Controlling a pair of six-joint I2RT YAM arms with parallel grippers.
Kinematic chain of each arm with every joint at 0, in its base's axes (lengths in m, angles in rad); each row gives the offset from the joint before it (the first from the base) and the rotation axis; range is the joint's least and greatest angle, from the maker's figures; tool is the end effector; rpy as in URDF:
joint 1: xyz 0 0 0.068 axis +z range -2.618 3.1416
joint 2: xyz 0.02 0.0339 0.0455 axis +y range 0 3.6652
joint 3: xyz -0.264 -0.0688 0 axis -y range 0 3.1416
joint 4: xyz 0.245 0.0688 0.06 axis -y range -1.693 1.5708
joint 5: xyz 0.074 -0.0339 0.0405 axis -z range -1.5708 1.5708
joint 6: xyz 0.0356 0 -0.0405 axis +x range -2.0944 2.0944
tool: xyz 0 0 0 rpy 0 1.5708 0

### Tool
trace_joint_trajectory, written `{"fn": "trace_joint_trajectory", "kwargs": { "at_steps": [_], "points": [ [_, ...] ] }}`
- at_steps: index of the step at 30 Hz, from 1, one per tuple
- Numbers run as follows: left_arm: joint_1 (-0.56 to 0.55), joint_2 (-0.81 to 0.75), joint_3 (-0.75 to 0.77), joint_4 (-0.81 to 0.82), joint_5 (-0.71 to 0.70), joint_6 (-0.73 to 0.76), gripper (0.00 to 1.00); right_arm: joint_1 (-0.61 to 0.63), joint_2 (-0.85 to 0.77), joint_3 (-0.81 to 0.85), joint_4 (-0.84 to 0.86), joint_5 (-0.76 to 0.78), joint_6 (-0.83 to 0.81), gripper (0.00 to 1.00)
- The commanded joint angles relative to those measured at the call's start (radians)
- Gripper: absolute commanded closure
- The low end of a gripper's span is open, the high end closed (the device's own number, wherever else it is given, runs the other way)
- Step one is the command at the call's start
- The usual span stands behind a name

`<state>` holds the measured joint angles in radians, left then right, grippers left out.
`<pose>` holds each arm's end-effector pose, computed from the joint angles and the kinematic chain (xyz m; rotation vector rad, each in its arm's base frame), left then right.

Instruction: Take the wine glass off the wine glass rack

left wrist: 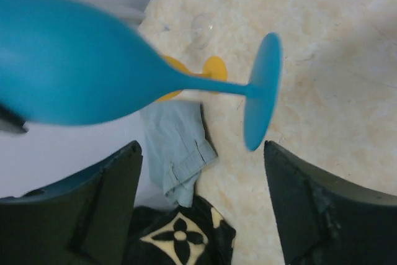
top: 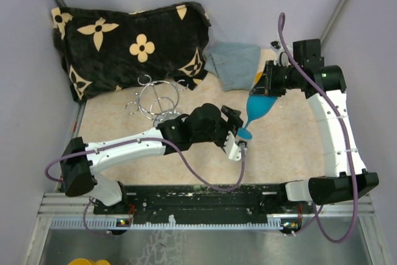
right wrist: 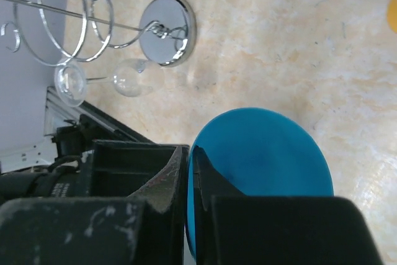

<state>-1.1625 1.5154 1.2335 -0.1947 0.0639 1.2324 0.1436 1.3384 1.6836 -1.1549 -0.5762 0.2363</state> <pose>0.1388 -0.3265 0.3163 1.9196 0.7092 -0.0218 0.2358 0.0537 0.4346 -0.1704 2.3736 0.8662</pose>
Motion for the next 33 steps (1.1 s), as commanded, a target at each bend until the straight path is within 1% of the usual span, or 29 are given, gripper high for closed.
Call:
{"fn": "trace_joint_trajectory", "kwargs": {
  "at_steps": [1,4,9,15,21,24,27,30,33],
  "points": [
    [0.005,0.026,0.080,0.147,-0.087,-0.104,0.07,0.010,-0.008,0.094,-0.020,0.223,0.003,1.00],
    [0.005,0.054,0.168,0.136,-0.103,-0.169,0.01,0.010,-0.006,0.113,0.000,0.387,0.013,1.00],
    [0.004,0.086,0.289,0.072,-0.110,-0.247,0.00,0.009,-0.021,0.055,0.088,0.461,0.043,1.00],
    [0.015,0.100,0.383,-0.009,-0.106,-0.331,0.00,0.009,-0.099,-0.174,0.250,0.568,0.062,1.00],
    [0.062,0.137,0.531,-0.129,-0.069,-0.497,0.00,0.010,-0.167,-0.384,0.445,0.644,0.127,1.00],
    [0.123,0.157,0.604,-0.180,-0.037,-0.596,0.00,0.015,-0.182,-0.453,0.523,0.657,0.162,1.00],
    [0.214,0.173,0.659,-0.225,0.012,-0.724,0.01,0.030,-0.183,-0.498,0.573,0.687,0.176,1.00],
    [0.309,0.173,0.684,-0.261,0.063,-0.845,0.01,0.048,-0.173,-0.530,0.608,0.722,0.179,1.00],
    [0.385,0.157,0.689,-0.286,0.095,-0.927,0.01,0.073,-0.163,-0.550,0.632,0.758,0.176,1.00]
  ]
}}
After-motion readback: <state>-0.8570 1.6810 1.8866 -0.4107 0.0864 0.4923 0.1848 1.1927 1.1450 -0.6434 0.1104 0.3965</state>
